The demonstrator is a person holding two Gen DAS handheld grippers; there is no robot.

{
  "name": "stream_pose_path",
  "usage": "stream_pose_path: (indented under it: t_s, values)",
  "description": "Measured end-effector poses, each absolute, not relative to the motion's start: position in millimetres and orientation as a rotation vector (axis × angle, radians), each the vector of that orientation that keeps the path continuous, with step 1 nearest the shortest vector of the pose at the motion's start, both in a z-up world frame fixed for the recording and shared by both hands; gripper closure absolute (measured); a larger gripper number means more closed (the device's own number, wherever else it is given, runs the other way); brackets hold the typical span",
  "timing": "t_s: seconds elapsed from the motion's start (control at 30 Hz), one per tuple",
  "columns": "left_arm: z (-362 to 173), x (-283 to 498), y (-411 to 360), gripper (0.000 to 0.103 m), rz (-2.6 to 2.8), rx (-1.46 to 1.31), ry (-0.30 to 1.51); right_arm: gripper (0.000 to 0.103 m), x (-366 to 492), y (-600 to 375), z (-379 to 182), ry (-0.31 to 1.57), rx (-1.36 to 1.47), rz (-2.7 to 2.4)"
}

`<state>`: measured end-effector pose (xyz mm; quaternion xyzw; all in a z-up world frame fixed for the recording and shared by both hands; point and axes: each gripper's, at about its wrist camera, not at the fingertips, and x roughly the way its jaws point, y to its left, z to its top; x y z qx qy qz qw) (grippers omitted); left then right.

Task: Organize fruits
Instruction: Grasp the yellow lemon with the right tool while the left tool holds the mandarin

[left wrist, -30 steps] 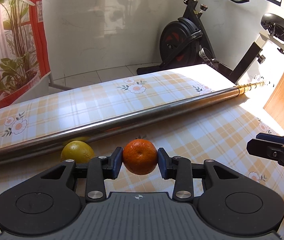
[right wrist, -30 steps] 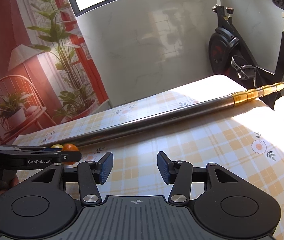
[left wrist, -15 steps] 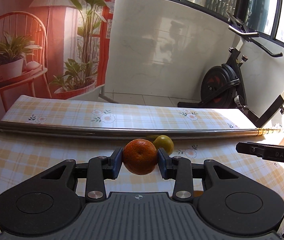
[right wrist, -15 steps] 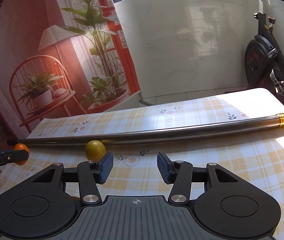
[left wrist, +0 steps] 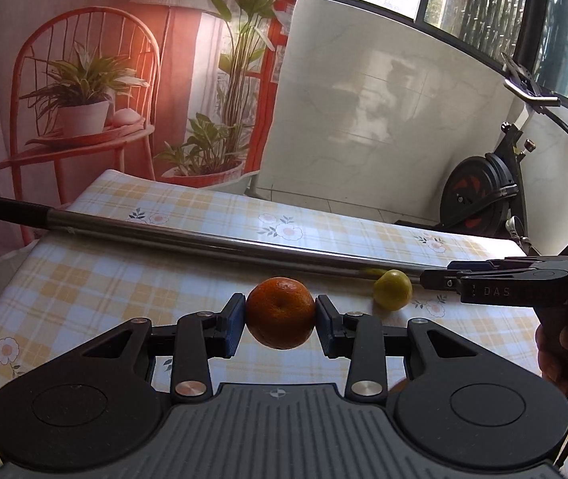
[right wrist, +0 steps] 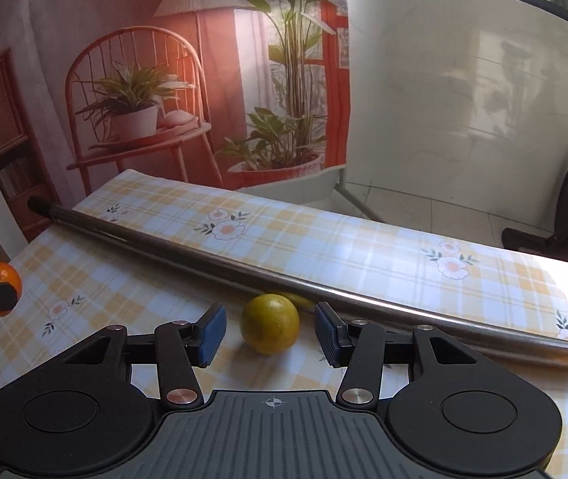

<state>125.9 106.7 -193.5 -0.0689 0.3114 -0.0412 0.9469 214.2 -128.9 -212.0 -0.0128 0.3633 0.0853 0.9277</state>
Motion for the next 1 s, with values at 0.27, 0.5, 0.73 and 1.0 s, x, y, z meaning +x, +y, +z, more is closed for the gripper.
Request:
stream_pose_path:
  t_s: [0.27,0.5,0.73,1.0]
  values:
    - [-204.8,124.1,111.7,0.063,-0.092,-0.176,0.64,0.057,244.4,-110.3,-243.6,0.832,-0.101,0.148]
    - [-212.2,125.7,113.5,0.063,-0.096,-0.196,0.661,0.059,264.8,-103.6,-257.3,0.879,-0.115,0.142]
    - [-214.2,121.8,109.9,0.063,-0.108,-0.195,0.672,0.061,268.6,-100.0,-258.7,0.904,-0.13,0.141]
    - [-208.8,116.2,102.8,0.063,-0.13,-0.18,0.669,0.061,244.1,-108.9,-237.1,0.851,-0.041,0.167]
